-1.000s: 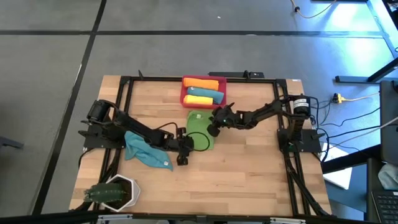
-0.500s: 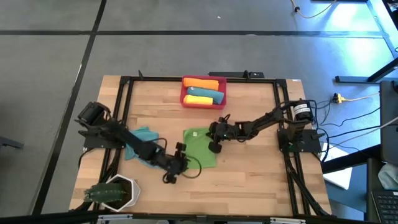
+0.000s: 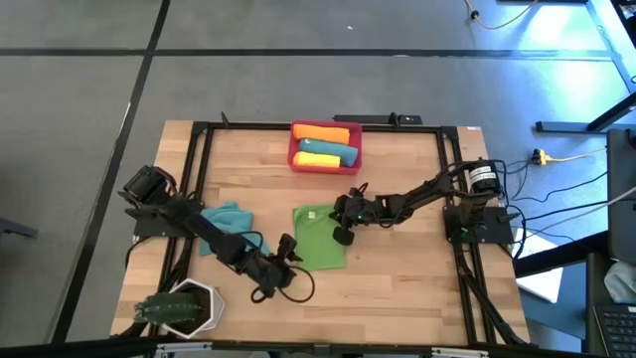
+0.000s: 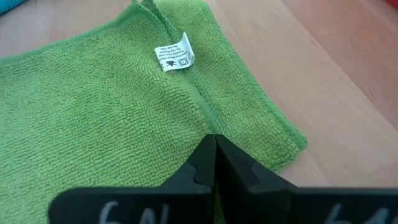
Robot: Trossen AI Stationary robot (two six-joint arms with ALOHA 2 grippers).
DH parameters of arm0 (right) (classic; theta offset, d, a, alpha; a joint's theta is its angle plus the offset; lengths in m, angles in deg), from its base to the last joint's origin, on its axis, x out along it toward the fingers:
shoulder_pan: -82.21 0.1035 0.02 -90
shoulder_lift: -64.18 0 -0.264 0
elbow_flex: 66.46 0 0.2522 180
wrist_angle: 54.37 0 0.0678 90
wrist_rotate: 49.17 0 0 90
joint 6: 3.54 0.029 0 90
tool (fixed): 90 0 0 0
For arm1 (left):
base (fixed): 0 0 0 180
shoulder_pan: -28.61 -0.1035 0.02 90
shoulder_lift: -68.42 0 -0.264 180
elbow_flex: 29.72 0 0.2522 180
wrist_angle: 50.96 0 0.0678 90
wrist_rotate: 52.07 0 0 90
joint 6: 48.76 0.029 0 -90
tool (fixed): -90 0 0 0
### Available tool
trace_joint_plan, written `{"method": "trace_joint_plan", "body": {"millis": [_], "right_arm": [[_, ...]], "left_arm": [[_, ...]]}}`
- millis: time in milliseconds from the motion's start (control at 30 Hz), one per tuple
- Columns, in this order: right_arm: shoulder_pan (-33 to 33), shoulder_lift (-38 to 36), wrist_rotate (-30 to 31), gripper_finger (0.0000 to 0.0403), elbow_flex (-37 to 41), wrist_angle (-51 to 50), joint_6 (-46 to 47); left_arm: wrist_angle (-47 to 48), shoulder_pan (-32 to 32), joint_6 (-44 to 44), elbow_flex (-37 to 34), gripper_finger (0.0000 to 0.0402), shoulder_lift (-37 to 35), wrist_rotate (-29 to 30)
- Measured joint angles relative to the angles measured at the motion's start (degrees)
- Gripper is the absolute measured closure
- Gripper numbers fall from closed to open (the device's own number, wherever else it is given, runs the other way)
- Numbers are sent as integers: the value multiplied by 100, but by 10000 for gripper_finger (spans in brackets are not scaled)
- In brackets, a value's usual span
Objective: Roll microfiber towels into tight, uniform cylinder then place into a basket
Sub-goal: Roll the green microfiber cloth
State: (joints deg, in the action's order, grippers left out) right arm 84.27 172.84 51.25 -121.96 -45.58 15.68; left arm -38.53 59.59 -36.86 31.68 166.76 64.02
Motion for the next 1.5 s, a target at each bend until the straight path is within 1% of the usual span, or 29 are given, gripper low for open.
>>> {"method": "trace_joint_plan", "body": {"millis": [133, 267, 400, 600, 733, 967, 1233, 1300, 1367, 1500], "right_arm": [[-1, 0, -1, 397, 2, 0, 0], [-2, 2, -1, 391, 2, 0, 2], [-2, 4, -2, 386, 2, 0, 18], [-2, 2, -3, 395, 2, -31, 127], [-2, 2, -5, 394, 2, -31, 125], [-2, 2, -10, 385, 2, -33, 129], [-2, 4, -4, 392, 6, 56, 127], [-2, -5, 6, 386, -51, 9, 102], [2, -65, -2, 377, -69, -27, -25], [16, -384, -150, 345, -112, -379, -311]], "left_arm": [[-7, 11, 347, 0, 179, 229, 127], [-252, 22, 585, 64, 181, 492, 158], [-261, 4, 783, 226, 181, 767, 431], [-318, -10, 1146, 270, 188, 1047, 579], [-257, -9, 1251, 275, 215, 1092, 655], [-119, -40, 1417, 273, 290, 1100, 528], [70, -235, 957, 259, 386, 1100, 257], [74, -256, 874, 253, 396, 1081, 206], [80, -275, 764, 251, 396, 1065, 175], [86, -267, 556, 243, 400, 1046, 166]]}}
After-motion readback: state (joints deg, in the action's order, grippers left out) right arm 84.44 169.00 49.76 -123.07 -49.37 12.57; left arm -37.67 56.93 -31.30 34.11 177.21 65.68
